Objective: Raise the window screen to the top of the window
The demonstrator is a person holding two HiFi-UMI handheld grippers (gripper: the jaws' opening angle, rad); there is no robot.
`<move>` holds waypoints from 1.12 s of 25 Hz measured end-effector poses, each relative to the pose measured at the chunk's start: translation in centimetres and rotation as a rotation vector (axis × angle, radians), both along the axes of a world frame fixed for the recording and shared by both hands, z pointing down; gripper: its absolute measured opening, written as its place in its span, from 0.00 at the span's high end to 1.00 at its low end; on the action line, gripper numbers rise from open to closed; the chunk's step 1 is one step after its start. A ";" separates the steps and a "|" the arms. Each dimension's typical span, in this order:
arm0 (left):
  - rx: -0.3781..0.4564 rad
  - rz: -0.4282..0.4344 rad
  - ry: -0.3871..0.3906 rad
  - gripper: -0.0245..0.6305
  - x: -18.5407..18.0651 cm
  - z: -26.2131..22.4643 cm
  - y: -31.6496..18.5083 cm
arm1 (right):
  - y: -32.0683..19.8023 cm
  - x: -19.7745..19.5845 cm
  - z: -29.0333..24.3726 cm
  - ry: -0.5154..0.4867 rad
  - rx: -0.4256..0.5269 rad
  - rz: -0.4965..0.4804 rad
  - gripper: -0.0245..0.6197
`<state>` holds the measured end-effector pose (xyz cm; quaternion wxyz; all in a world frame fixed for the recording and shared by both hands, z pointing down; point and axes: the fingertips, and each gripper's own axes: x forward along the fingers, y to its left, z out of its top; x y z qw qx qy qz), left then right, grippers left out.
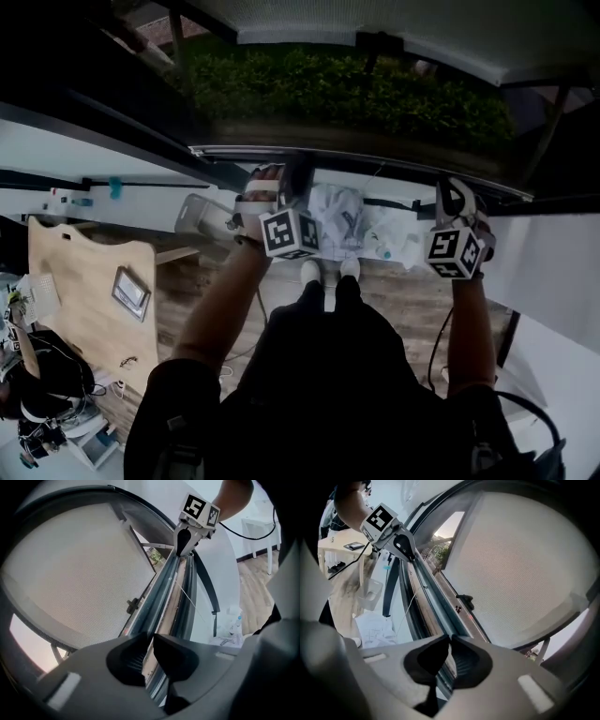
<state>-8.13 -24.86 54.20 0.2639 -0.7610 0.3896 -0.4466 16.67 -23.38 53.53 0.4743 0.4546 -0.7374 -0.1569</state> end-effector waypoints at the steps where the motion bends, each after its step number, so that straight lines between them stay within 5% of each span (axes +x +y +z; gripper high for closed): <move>1: 0.005 0.004 0.004 0.90 0.1 -0.4 0.1 | 0.1 0.0 -0.4 0.001 0.005 -0.002 0.93; 22: 0.138 0.013 0.039 0.89 0.2 -9.6 0.1 | 0.5 0.4 -9.5 0.014 0.157 -0.027 0.93; 28: 0.116 0.019 0.044 0.89 0.2 -11.5 0.1 | 0.4 0.4 -11.4 0.012 0.196 -0.024 0.93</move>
